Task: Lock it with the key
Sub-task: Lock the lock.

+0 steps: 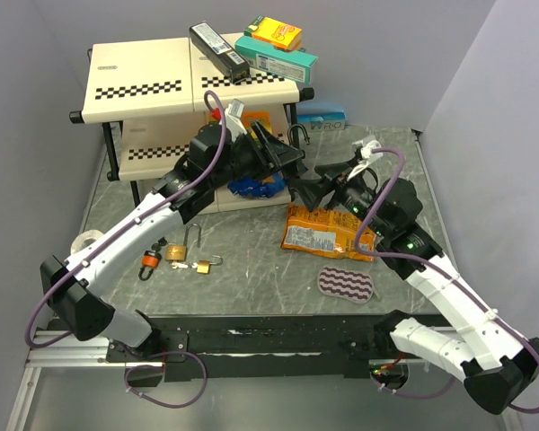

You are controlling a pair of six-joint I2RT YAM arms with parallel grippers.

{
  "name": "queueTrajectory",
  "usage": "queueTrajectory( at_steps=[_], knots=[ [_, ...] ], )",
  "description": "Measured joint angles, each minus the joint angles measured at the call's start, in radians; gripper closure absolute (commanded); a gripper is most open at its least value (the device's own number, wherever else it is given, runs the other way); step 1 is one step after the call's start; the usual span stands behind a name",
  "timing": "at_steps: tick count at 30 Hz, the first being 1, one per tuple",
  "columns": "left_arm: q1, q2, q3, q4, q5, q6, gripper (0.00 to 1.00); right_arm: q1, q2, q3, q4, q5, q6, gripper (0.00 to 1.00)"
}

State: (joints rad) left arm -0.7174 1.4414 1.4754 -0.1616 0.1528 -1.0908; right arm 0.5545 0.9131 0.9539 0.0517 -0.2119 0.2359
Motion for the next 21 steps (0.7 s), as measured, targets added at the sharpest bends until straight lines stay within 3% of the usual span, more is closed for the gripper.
queueTrajectory(
  at_steps=[12, 21],
  knots=[
    [-0.002, -0.006, 0.000, 0.003, -0.002, -0.018, 0.99, 0.069, 0.071, 0.022, 0.087, 0.122, -0.081, 0.38],
    [-0.001, -0.013, -0.029, 0.030, -0.021, -0.035, 0.99, 0.090, 0.105, 0.023, 0.119, 0.171, -0.104, 0.42]
  ],
)
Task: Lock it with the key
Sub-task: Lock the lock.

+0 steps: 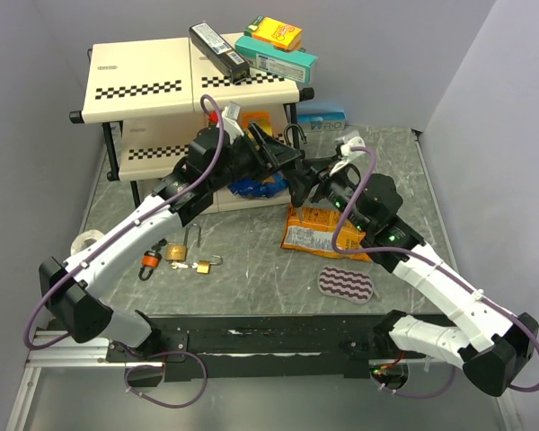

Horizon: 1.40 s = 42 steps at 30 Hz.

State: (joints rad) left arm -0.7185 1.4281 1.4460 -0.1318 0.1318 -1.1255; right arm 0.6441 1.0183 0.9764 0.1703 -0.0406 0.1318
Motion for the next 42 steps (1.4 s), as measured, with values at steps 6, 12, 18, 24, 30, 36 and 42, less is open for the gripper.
queueTrajectory(
  at_steps=[6, 12, 18, 24, 30, 36, 42],
  knots=[
    [0.000, -0.006, -0.019, 0.003, -0.008, -0.013, 0.99, 0.007, 0.015, 0.003, 0.000, -0.011, 0.001, 0.72],
    [0.002, -0.013, -0.025, 0.020, -0.006, -0.012, 0.89, 0.006, 0.015, 0.011, 0.000, -0.014, -0.006, 1.00],
    [0.002, -0.040, -0.053, 0.024, 0.007, 0.007, 0.28, 0.006, 0.001, 0.012, -0.026, -0.052, -0.021, 1.00],
    [0.071, -0.094, -0.088, 0.051, 0.158, 0.095, 0.06, -0.013, -0.049, 0.011, -0.121, -0.117, -0.049, 1.00],
    [0.283, -0.219, -0.174, 0.101, 0.460, 0.312, 0.00, -0.062, -0.142, -0.013, -0.226, -0.281, -0.083, 1.00],
    [0.327, -0.309, -0.170, -0.100, 0.629, 0.821, 0.01, -0.135, -0.184, -0.017, -0.321, -0.570, -0.050, 1.00],
    [0.285, -0.514, -0.298, -0.177, 0.647, 1.347, 0.05, -0.215, -0.131, -0.018, -0.328, -0.876, 0.133, 1.00]
  ],
)
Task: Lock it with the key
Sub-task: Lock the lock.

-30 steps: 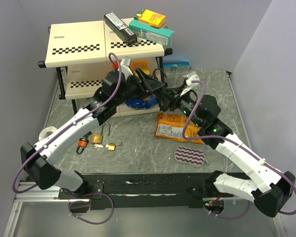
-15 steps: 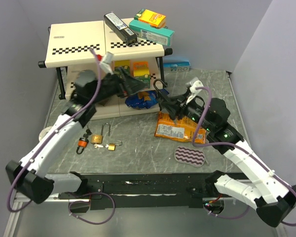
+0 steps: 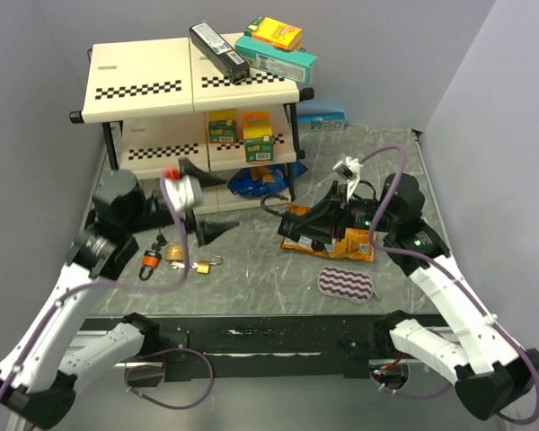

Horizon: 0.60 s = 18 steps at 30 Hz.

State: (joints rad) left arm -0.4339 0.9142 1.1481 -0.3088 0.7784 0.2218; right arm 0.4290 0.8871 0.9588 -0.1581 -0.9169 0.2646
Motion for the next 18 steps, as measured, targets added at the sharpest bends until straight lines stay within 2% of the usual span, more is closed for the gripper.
queueTrajectory(
  at_steps=[5, 9, 12, 18],
  knots=[
    [-0.195, -0.143, -0.170, 0.074, -0.102, 0.362, 0.08, -0.008, 0.068, -0.025, 0.073, -0.187, 0.177, 1.00],
    [-0.311, -0.177, -0.280, 0.134, -0.179, 0.564, 0.17, -0.008, 0.085, -0.049, 0.116, -0.260, 0.271, 1.00],
    [-0.343, -0.129, -0.278, 0.167, -0.209, 0.642, 0.23, -0.008, 0.086, -0.051, 0.139, -0.300, 0.311, 1.00],
    [-0.383, -0.078, -0.277, 0.207, -0.232, 0.684, 0.39, -0.006, 0.086, -0.051, 0.164, -0.333, 0.331, 1.00]
  ],
)
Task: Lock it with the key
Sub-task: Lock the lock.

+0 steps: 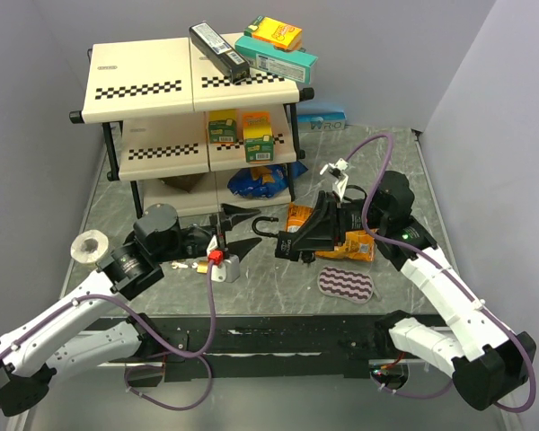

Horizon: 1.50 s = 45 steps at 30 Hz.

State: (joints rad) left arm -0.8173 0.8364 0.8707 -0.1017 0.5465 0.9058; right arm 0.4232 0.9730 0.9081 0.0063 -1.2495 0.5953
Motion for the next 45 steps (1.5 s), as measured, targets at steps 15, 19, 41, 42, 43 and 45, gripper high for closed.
queueTrajectory(
  at_steps=[15, 19, 41, 42, 43, 45],
  knots=[
    [-0.014, 0.011, 0.041, -0.040, 0.033, -0.014, 0.76, 0.005, 0.002, 0.006, -0.006, -0.023, -0.028, 1.00],
    [-0.027, 0.031, 0.059, -0.082, 0.060, -0.037, 0.90, 0.005, 0.010, 0.009, -0.009, -0.021, -0.045, 1.00],
    [0.023, 0.204, 0.291, -0.273, 0.162, -0.712, 0.99, 0.003, 0.014, 0.204, -0.444, 0.058, -0.640, 0.21],
    [0.036, 0.204, 0.289, -0.266, 0.174, -0.736, 0.99, 0.006, 0.024, 0.224, -0.453, 0.062, -0.658, 0.16],
    [0.049, 0.204, 0.283, -0.260, 0.191, -0.758, 0.99, 0.006, 0.032, 0.245, -0.464, 0.068, -0.676, 0.14],
    [0.081, 0.202, 0.277, -0.256, 0.216, -0.796, 0.99, 0.006, 0.035, 0.266, -0.483, 0.082, -0.707, 0.11]
  ],
)
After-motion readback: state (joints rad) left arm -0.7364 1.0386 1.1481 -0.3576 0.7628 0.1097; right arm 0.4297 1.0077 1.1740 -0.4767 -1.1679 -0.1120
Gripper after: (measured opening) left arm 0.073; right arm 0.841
